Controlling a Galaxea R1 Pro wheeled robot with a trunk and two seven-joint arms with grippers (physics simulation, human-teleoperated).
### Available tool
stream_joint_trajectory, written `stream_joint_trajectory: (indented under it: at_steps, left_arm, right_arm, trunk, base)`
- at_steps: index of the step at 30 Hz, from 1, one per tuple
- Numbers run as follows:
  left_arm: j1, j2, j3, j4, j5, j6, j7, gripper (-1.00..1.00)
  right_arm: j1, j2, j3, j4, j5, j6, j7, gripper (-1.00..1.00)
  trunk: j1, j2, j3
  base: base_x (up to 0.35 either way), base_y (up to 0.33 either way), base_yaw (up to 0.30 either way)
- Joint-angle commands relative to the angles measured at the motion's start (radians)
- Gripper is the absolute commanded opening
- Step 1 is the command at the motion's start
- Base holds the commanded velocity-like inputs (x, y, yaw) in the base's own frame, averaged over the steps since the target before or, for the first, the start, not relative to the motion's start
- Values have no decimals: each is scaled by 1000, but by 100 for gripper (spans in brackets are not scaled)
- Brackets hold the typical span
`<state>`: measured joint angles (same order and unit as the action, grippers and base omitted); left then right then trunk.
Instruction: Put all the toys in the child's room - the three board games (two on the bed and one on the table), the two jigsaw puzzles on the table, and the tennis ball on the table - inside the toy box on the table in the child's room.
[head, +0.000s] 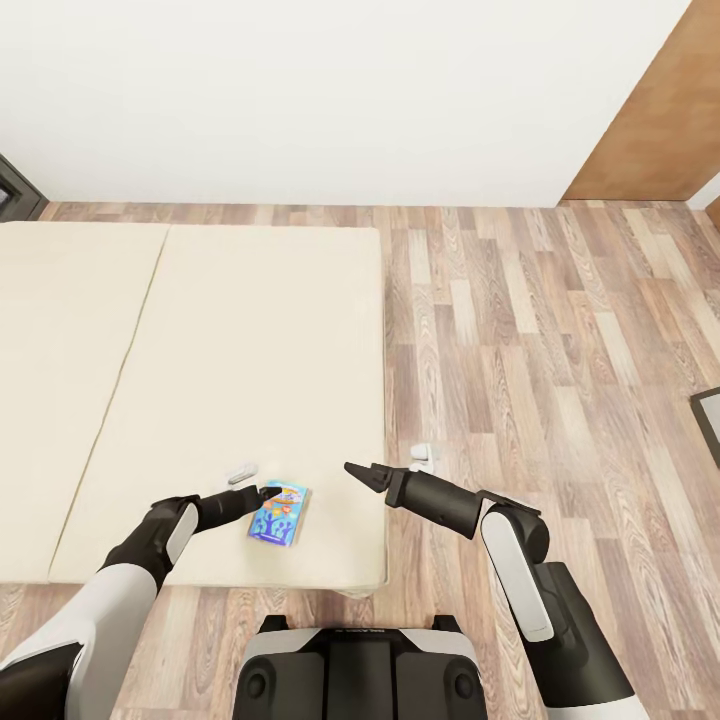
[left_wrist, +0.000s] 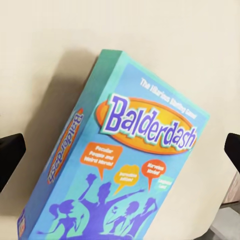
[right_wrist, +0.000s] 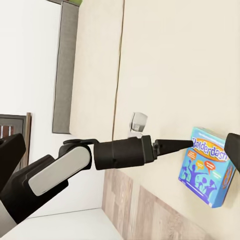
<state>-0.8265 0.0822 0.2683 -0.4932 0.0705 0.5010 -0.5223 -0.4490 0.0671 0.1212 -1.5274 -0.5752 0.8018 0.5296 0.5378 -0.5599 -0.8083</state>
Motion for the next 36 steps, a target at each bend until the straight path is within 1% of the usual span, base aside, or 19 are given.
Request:
stream_joint_trajectory:
  at_steps: [1,12,22,36]
  left_arm:
    - [0,0,3,0,7,9,-1,100]
    - [0,-1,3,11,7,10,-1,100]
    - [0,-1,3,13,8,8,-4,100]
    - [0,1,6,14,9,8,-8,100]
  right_arm:
    - [0,0,-1,0,-2,6,1,100]
    - [0,0,-2,0,-2,6,1,100]
    - [0,-1,-5,0,-3,7,2,100]
    - [0,-1,-4,-2,-3,7,2,100]
  trunk:
    - [0,-1,-1]
    - [0,-1,0]
    - [0,-1,4]
    - [0,-1,5]
  base:
    - [0,0,0]
    - [0,0,-4]
    - [0,0,-74]
    - [0,0,-6]
